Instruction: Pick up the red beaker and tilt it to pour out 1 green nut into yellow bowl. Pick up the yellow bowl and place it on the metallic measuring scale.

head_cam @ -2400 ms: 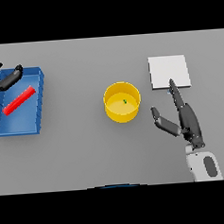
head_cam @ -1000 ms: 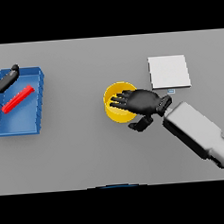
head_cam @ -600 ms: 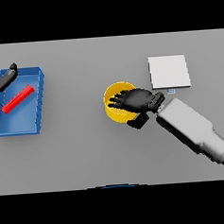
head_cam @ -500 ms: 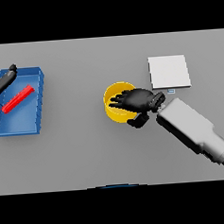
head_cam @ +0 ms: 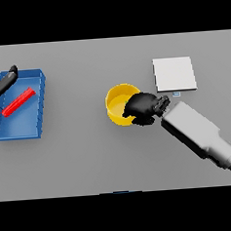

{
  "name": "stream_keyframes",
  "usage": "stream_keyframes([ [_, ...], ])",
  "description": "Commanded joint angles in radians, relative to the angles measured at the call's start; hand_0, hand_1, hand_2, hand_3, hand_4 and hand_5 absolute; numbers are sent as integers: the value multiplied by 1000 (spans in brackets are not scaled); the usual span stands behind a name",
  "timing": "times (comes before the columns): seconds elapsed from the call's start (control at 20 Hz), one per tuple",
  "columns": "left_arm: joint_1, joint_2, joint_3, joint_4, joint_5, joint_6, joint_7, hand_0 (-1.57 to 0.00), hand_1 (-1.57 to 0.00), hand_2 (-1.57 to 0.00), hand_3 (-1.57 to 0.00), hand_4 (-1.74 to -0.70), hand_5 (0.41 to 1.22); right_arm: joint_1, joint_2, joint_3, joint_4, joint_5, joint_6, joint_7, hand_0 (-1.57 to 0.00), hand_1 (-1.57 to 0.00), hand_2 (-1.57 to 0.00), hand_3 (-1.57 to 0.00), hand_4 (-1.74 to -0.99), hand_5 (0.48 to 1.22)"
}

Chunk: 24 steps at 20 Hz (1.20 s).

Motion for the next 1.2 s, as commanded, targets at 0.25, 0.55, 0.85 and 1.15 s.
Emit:
stream_keyframes([
  [0.25, -3, 5, -5, -12, 0, -5, 11, 1, 1, 1, 1, -719, 695, -5, 2, -10, 8, -3, -28, -3, -1500, -1496, -1309, -1254, -1714, 1202],
  [0.55, 9, 5, 1, -5, 6, -1, 10, 1, 1, 1, 1, -723, 694, -13, -45, -74, -68, -55, 33, 30, -1553, -1551, -1344, -1317, -1734, 1216],
  [0.85, -4, 5, -12, -7, -8, -11, 14, 1, 1, 1, 1, -714, 686, -9, -115, -153, -179, -79, 57, 100, -1566, -1566, -1455, -1180, -1739, 1220],
  [1.15, 1, 15, -9, -23, -7, 3, 33, 1, 1, 1, 1, -723, 698, 22, -152, -192, -248, -81, 70, 149, -1565, -1570, -1513, -1155, -1741, 1220],
])
